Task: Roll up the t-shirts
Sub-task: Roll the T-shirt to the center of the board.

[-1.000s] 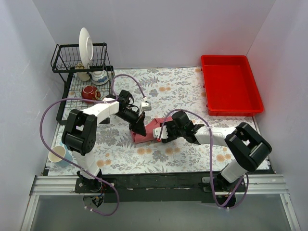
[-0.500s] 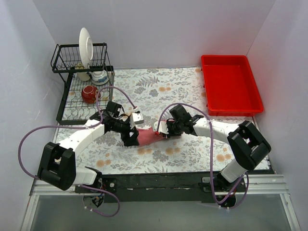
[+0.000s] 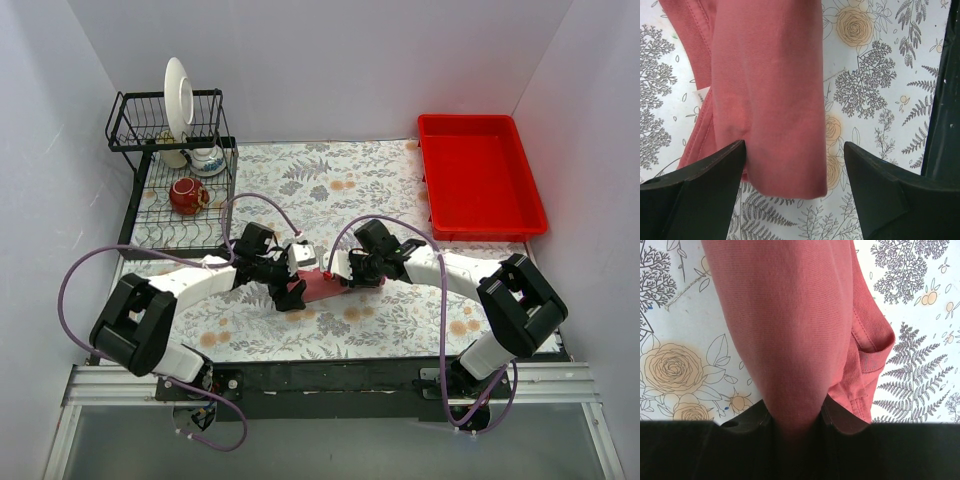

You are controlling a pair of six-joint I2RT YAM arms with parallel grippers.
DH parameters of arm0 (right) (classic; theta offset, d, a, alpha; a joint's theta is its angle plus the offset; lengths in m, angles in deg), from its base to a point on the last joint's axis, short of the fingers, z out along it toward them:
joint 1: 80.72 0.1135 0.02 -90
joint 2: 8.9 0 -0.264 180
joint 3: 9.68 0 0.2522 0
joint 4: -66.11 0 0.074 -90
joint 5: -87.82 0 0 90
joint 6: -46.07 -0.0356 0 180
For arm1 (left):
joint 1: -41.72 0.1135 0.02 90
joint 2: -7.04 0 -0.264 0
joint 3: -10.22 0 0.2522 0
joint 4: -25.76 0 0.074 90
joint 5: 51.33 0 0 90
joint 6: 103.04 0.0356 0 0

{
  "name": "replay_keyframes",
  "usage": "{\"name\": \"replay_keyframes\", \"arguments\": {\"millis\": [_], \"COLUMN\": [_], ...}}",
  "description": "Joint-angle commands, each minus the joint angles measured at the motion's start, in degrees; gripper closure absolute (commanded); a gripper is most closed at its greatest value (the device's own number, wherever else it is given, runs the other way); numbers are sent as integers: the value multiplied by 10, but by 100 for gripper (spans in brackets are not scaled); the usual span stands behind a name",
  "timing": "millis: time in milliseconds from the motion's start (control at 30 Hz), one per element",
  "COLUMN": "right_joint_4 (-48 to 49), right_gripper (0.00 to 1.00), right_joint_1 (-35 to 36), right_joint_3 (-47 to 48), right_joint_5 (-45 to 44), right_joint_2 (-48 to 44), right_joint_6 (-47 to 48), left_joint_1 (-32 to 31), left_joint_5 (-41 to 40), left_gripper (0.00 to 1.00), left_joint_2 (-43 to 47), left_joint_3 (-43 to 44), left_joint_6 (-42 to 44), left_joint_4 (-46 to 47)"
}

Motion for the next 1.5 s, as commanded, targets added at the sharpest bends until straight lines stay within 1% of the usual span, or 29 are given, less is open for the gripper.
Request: {"name": "replay_keyframes", "arguments": {"millis": [0, 100, 133, 167, 200, 233, 267, 300, 333, 367, 400, 433, 467, 500, 533, 567, 700, 800, 833, 967, 1067, 1100, 1133, 1167, 1200, 1300, 1367, 1400, 1467], "right_joint_4": [-10, -13, -16, -24, -38, -78, -100, -118, -166, -198, -249, -290, -382, -426, -460, -527, -573, -603, -604, -604, -606, -605, -605, -605, -605, -605, -605, -606, -605], "right_gripper": [92, 92, 92, 92, 93, 93, 93, 94, 94, 94, 94, 94, 93, 93, 93, 94, 96, 96, 96, 96, 96, 96, 95, 94, 94, 91, 88, 87, 86], "right_joint_1": [1, 1, 1, 0, -3, -4, -6, -13, -21, -30, -41, -48, -53, -61, -66, -71, -109, -120, -122, -124, -125, -125, -125, -126, -127, -129, -129, -129, -129], "right_joint_3": [-17, -18, -18, -15, -11, -4, 8, 15, 21, 29, 61, 77, 97, 131, 148, 161, 219, 285, 318, 379, 414, 419, 424, 438, 445, 482, 498, 511, 518], "right_joint_5": [8, 15, 17, 18, 23, 31, 49, 58, 73, 121, 139, 158, 189, 202, 210, 220, 229, 237, 240, 249, 246, 243, 241, 237, 234, 227, 220, 219, 224], "right_joint_2": [-1, -1, -2, -2, -2, -2, 0, -1, -2, 2, 10, 19, 45, 62, 96, 113, 187, 260, 295, 350, 388, 397, 417, 426, 436, 471, 495, 502, 520], "right_joint_6": [-38, -42, -44, -44, -43, -39, -35, -34, -29, -17, -1, 35, 58, 86, 105, 142, 168, 171, 161, 155, 151, 153, 154, 154, 153, 144, 132, 127, 114], "left_joint_1": [-16, -17, -16, -16, -12, -7, -1, 11, 17, 22, 29, 31, 34, 39, 41, 43, 60, 73, 78, 113, 133, 137, 138, 143, 145, 156, 158, 159, 158], "left_joint_5": [18, 0, -7, -12, -6, 5, 34, 52, 66, 86, 108, 114, 118, 120, 114, 109, 85, 55, 43, 29, 18, 14, 7, 3, -6, -18, -19, -13, 5], "left_gripper": [25, 54, 74, 81, 85, 91, 100, 100, 100, 100, 100, 100, 100, 100, 100, 100, 100, 100, 100, 100, 100, 96, 89, 77, 71, 59, 54, 50, 47], "left_joint_2": [-16, -49, -58, -69, -72, -74, -76, -84, -89, -98, -115, -124, -127, -129, -131, -131, -160, -192, -202, -255, -271, -275, -278, -277, -270, -246, -207, -190, -145], "left_joint_3": [-2, -2, 7, 13, 23, 44, 60, 75, 106, 121, 135, 148, 157, 159, 160, 158, 171, 186, 194, 228, 239, 239, 241, 242, 243, 252, 273, 281, 297], "left_joint_6": [-21, -12, 1, 8, 15, 22, 35, 43, 50, 80, 95, 102, 113, 128, 132, 130, 149, 156, 159, 169, 176, 175, 174, 173, 173, 152, 137, 119, 91], "left_joint_4": [44, 29, 17, 2, -35, -60, -87, -150, -184, -221, -298, -324, -345, -376, -382, -379, -384, -368, -366, -363, -363, -361, -357, -357, -359, -357, -356, -349, -333]}}
